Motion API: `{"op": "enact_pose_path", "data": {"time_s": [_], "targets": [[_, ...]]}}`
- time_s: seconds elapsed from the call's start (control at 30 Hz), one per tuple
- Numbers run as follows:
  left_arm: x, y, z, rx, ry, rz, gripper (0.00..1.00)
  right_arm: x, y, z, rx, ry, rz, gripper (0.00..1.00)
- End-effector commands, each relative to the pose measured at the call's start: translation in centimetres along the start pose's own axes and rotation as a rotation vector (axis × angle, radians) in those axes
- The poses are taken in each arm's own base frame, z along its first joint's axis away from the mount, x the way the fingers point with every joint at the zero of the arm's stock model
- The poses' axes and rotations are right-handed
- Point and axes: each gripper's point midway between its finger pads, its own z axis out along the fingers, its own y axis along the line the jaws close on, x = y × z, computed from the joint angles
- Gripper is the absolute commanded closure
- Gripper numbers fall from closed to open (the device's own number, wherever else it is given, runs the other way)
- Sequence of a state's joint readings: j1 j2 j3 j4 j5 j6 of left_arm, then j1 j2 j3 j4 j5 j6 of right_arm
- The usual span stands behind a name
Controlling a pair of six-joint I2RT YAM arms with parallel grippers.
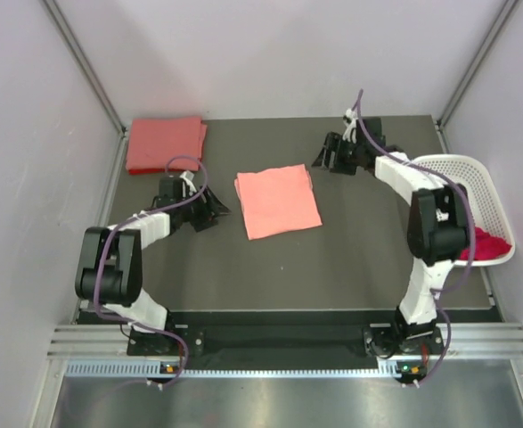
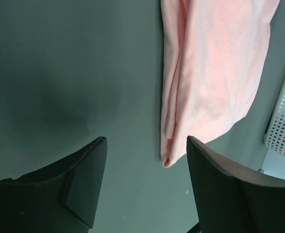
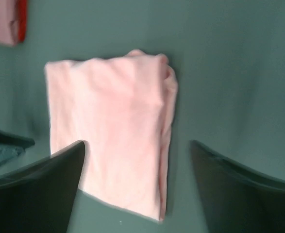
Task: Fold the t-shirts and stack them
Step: Fold the tshirt
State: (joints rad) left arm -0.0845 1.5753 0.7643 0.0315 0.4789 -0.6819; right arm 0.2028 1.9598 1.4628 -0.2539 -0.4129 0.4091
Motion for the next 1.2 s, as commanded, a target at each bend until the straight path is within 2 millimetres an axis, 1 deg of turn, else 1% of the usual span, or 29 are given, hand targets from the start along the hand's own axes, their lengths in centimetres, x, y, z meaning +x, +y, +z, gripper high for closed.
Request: {"op": "enact_pose_path", "data": {"time_s": [0.0, 0.07, 0.1, 0.13, 0.17, 0.2, 0.23, 0.27, 0.33, 0.37, 0.4, 0.43, 0.5, 0.53, 0.57, 0.6, 0.63, 0.67, 0.7, 0.73, 0.77, 0.8, 0.83, 0.87, 0.9, 0.93, 0.97, 1.03, 1.17], "targets": [[-2.6, -2.9, 0.6, 0.127, -0.060, 0.125, 0.28, -3.1, 7.8, -8.2, -0.011, -0.129, -0.256, 0.01], [-2.4, -3.2, 0.9, 0.150, -0.066, 0.117, 0.27, -3.1, 10.4, -10.2, -0.022, -0.155, -0.336, 0.00], [-2.4, -3.0, 1.0, 0.138, -0.071, 0.113, 0.26, -3.6, 11.4, -12.2, -0.020, -0.190, -0.345, 0.00], [-2.3, -2.8, 1.2, 0.132, -0.064, 0.108, 0.26, -3.6, 12.6, -13.1, -0.067, -0.199, -0.322, 0.00], [-2.2, -2.8, 1.2, 0.131, -0.059, 0.097, 0.26, -3.4, 12.6, -13.7, -0.077, -0.203, -0.287, 0.00], [-2.0, -2.7, 1.2, 0.128, -0.053, 0.088, 0.26, -3.3, 13.1, -15.2, -0.103, -0.220, -0.250, 0.00], [-2.0, -2.7, 0.9, 0.123, -0.063, 0.080, 0.26, -1.7, 15.2, -15.2, -0.294, -0.177, -0.238, 0.00], [-2.0, -2.6, 0.7, 0.111, -0.072, 0.076, 0.26, -1.9, 15.9, -15.7, -0.368, -0.185, -0.212, 0.00], [-2.1, -2.0, 0.0, 0.060, -0.093, 0.061, 0.27, -1.7, 16.2, -15.2, -0.367, -0.156, -0.149, 0.03], [-2.3, -2.1, -0.4, 0.053, -0.101, 0.061, 0.28, -0.8, 17.0, -14.5, -0.351, -0.124, -0.171, 0.07], [-2.4, -2.2, -0.8, 0.041, -0.108, 0.054, 0.28, -0.1, 16.9, -13.1, -0.313, -0.087, -0.190, 0.08], [-3.4, -2.6, -1.7, 0.020, -0.150, 0.062, 0.28, 0.7, 17.8, -12.8, -0.263, -0.063, -0.267, 0.10], [-3.6, -2.8, -3.4, -0.024, -0.170, 0.044, 0.29, 2.1, 18.0, -11.5, -0.212, -0.020, -0.347, 0.11], [-4.3, -3.5, -4.1, -0.035, -0.191, 0.041, 0.31, 2.4, 16.8, -10.7, -0.128, -0.033, -0.423, 0.10], [-3.9, -2.5, -4.8, -0.103, -0.184, 0.020, 0.31, 4.1, 17.5, -10.2, -0.108, -0.015, -0.489, 0.09], [-4.3, -3.2, -6.0, -0.107, -0.212, 0.024, 0.32, 4.7, 17.5, -10.0, -0.083, -0.022, -0.546, 0.08], [-4.7, -3.1, -6.7, -0.134, -0.236, 0.010, 0.32, 7.0, 17.3, -9.2, -0.054, 0.005, -0.670, 0.01], [-5.1, -2.3, -7.6, -0.194, -0.278, -0.010, 0.32, 7.5, 18.0, -8.8, -0.066, -0.032, -0.737, 0.00], [-4.8, -1.8, -8.8, -0.236, -0.299, -0.035, 0.32, 7.7, 18.4, -9.5, -0.043, -0.088, -0.844, 0.00], [-4.5, -1.2, -9.4, -0.270, -0.312, -0.083, 0.32, 11.9, 17.7, -8.4, -0.041, -0.052, -1.033, 0.00], [-4.4, -0.9, -9.9, -0.288, -0.324, -0.097, 0.32, 13.1, 17.9, -8.4, -0.046, -0.079, -1.124, 0.00], [-4.4, -1.6, -10.3, -0.257, -0.340, -0.094, 0.32, 12.4, 19.2, -8.9, -0.056, -0.191, -1.260, 0.00], [-3.8, -1.4, -10.2, -0.249, -0.328, -0.097, 0.32, 16.1, 18.0, -8.1, -0.080, -0.152, -1.359, 0.00], [-3.6, -1.6, -10.3, -0.240, -0.320, -0.097, 0.32, 17.0, 17.9, -8.1, -0.096, -0.175, -1.422, 0.00], [-3.2, -1.6, -10.2, -0.236, -0.297, -0.095, 0.32, 16.2, 19.6, -8.8, -0.134, -0.298, -1.502, 0.00], [-2.8, -1.4, -10.4, -0.253, -0.277, -0.088, 0.31, 17.9, 17.9, -8.3, -0.136, -0.273, -1.551, 0.02], [-2.6, -1.3, -10.4, -0.260, -0.268, -0.103, 0.30, 18.3, 18.0, -8.2, -0.148, -0.290, -1.582, 0.06], [-2.5, -2.1, -10.3, -0.221, -0.252, -0.103, 0.28, 19.1, 17.8, -7.7, -0.159, -0.285, -1.650, 0.21], [-2.1, -4.6, -10.0, -0.079, -0.236, -0.128, 0.27, 20.1, 17.2, -6.2, -0.158, -0.294, -1.694, 0.27]]}}
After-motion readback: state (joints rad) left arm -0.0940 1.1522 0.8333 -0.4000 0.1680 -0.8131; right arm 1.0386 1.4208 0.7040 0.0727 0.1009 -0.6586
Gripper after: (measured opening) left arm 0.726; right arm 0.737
